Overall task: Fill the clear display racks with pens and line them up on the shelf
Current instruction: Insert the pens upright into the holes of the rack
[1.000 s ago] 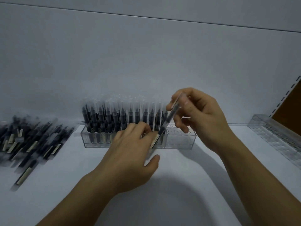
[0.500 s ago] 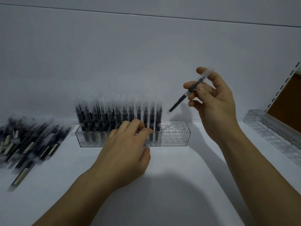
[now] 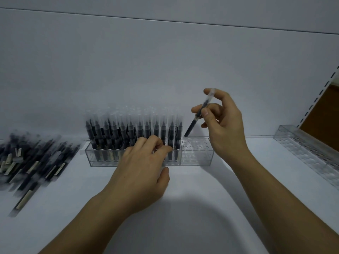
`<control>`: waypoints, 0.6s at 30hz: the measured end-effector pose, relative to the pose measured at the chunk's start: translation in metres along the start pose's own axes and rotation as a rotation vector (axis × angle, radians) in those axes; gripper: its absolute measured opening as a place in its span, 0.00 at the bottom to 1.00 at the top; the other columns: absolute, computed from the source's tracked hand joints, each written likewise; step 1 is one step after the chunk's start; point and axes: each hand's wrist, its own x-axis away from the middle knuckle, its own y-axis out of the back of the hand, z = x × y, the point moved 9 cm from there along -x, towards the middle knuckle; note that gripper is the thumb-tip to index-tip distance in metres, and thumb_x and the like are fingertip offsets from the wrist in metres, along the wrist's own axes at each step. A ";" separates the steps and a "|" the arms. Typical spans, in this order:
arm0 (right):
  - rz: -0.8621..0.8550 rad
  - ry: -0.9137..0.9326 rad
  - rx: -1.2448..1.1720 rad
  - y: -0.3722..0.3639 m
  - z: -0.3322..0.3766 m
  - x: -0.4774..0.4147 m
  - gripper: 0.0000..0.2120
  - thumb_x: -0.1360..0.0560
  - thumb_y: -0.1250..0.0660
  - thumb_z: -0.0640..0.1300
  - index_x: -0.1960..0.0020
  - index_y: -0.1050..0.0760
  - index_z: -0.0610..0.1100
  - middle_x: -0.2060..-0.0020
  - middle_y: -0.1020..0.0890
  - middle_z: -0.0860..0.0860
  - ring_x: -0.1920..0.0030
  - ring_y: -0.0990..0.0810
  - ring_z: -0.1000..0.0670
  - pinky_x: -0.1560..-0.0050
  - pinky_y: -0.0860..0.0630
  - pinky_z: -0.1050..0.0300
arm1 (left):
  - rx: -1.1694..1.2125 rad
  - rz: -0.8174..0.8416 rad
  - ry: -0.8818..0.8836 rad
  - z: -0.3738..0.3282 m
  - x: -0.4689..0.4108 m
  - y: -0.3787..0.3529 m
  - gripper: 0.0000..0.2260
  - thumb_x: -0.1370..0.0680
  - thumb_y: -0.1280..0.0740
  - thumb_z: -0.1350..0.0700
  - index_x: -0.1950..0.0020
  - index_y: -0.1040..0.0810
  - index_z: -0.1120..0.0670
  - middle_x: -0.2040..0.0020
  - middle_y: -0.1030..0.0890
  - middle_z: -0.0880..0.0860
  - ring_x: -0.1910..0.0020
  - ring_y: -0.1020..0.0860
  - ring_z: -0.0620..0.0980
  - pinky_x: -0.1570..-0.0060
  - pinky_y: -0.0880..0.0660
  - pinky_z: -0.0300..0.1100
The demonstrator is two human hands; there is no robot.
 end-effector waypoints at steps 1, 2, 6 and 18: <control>0.007 0.003 0.015 -0.002 -0.002 0.000 0.18 0.17 0.38 0.34 0.31 0.30 0.50 0.54 0.13 0.52 0.49 0.16 0.52 0.54 0.20 0.57 | 0.001 -0.003 -0.003 0.000 0.000 0.000 0.23 0.22 0.40 0.45 0.27 0.32 0.44 0.39 0.34 0.41 0.40 0.35 0.44 0.41 0.32 0.44; 0.016 0.005 0.029 -0.003 -0.003 0.000 0.18 0.16 0.38 0.35 0.32 0.30 0.51 0.54 0.13 0.53 0.49 0.16 0.52 0.53 0.20 0.56 | 0.002 -0.004 -0.004 0.000 -0.001 0.000 0.23 0.22 0.40 0.45 0.27 0.31 0.45 0.39 0.34 0.42 0.40 0.34 0.45 0.41 0.31 0.44; 0.060 0.006 0.040 -0.012 -0.011 -0.001 0.18 0.16 0.40 0.34 0.31 0.30 0.50 0.54 0.14 0.52 0.49 0.16 0.53 0.50 0.25 0.57 | 0.008 0.002 -0.003 0.000 0.000 -0.001 0.23 0.23 0.40 0.45 0.28 0.30 0.46 0.40 0.33 0.43 0.41 0.34 0.45 0.42 0.31 0.44; 0.203 -0.009 0.169 -0.034 -0.029 -0.002 0.20 0.16 0.42 0.32 0.28 0.31 0.48 0.64 0.23 0.58 0.67 0.26 0.60 0.65 0.31 0.67 | 0.050 0.017 -0.001 -0.005 0.000 -0.004 0.29 0.24 0.43 0.41 0.24 0.33 0.49 0.38 0.36 0.44 0.37 0.38 0.45 0.35 0.33 0.43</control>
